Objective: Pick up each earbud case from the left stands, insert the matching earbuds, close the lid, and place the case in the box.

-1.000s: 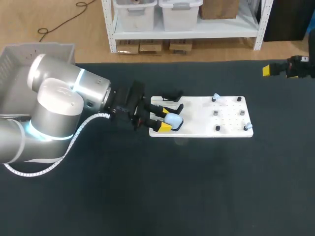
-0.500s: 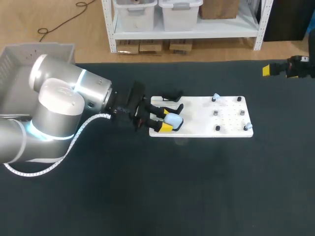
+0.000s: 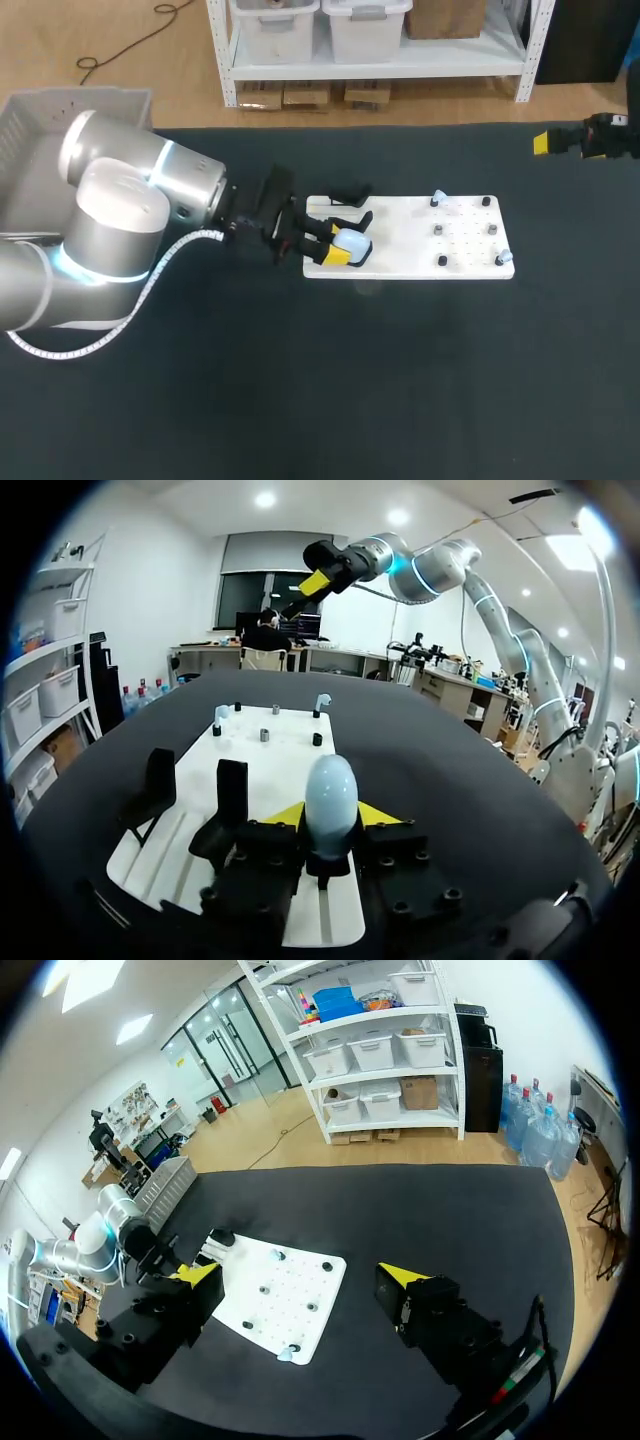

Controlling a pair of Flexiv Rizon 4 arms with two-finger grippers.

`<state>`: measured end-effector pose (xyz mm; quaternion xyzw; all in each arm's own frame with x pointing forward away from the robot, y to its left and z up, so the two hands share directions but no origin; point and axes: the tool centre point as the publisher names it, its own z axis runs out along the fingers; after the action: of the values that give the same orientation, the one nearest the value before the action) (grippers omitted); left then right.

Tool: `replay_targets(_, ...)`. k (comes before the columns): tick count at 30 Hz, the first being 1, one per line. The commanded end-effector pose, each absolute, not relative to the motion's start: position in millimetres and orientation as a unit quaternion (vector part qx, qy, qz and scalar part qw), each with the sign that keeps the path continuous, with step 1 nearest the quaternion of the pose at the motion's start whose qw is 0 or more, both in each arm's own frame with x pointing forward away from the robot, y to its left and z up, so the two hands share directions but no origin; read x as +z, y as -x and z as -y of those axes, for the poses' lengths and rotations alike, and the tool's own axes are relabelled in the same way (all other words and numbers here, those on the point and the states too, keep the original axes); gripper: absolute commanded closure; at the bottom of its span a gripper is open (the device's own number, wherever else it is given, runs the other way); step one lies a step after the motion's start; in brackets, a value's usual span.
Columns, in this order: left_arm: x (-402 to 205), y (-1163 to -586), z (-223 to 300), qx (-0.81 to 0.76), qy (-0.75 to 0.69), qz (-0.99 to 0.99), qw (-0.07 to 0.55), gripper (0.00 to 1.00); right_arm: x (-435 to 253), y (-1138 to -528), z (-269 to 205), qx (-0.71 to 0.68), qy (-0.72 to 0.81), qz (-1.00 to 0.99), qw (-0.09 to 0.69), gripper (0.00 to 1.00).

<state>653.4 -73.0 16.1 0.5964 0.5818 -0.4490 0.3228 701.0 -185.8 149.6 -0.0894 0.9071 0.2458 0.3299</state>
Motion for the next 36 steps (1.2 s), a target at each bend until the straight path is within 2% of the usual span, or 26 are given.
replay_targets(1, 27, -651, 65, -0.453, -0.593, -0.577, 0.332, 1.0, 150, -701, 186, 0.246, 0.09, -0.907, 0.33, 0.0)
replay_targets(16, 104, -643, 55, -0.488, -0.544, -0.529, 0.432, 1.0, 150, -701, 186, 0.246, 0.09, -0.907, 0.33, 0.0)
replay_targets(36, 112, -641, 56, -0.489, -0.543, -0.526, 0.435, 1.0, 150, -701, 186, 0.246, 0.09, -0.907, 0.33, 0.0)
